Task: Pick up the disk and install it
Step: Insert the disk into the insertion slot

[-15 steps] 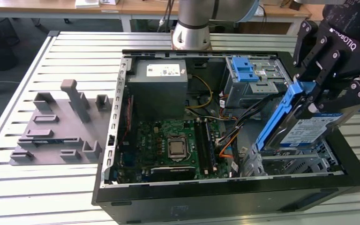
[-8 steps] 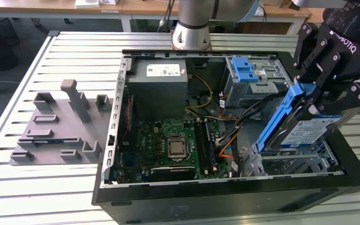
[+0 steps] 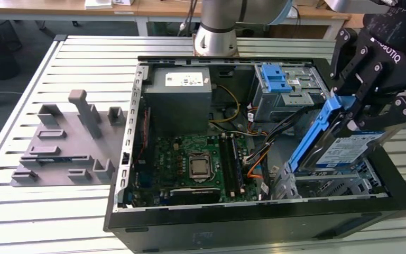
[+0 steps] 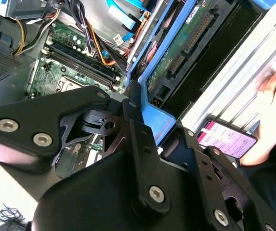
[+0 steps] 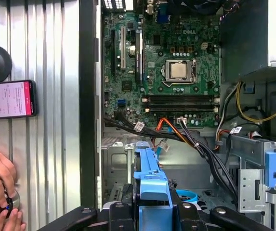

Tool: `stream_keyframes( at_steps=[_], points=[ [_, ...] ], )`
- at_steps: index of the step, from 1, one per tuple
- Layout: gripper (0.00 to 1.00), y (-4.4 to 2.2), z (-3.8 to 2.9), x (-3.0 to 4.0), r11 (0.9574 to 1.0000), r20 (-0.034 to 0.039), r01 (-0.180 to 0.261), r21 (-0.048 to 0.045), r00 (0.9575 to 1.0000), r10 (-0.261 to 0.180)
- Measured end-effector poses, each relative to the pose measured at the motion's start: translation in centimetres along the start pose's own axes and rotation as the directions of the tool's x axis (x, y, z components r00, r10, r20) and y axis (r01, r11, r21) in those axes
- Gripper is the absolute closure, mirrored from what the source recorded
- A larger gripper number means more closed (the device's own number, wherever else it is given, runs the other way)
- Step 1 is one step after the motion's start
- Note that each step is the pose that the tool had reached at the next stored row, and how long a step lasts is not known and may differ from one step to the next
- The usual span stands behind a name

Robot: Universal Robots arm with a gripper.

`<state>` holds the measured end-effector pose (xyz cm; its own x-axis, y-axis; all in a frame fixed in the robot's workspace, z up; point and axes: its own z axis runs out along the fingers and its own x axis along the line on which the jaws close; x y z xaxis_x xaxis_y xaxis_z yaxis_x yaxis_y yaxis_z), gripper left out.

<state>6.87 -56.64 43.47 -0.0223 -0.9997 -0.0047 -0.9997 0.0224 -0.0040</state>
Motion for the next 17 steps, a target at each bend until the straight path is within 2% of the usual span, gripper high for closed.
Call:
stream_keyframes(
  at_steps=[8, 17],
  points=[
    [0.64, 0.0, 0.42, 0.01, 1.0, 0.0, 0.004, 0.0, 1.0, -0.004],
    [0.64, 0.0, 1.27, 0.02, 1.0, 0.0, 0.004, -0.0001, 1.0, -0.004]
  ],
)
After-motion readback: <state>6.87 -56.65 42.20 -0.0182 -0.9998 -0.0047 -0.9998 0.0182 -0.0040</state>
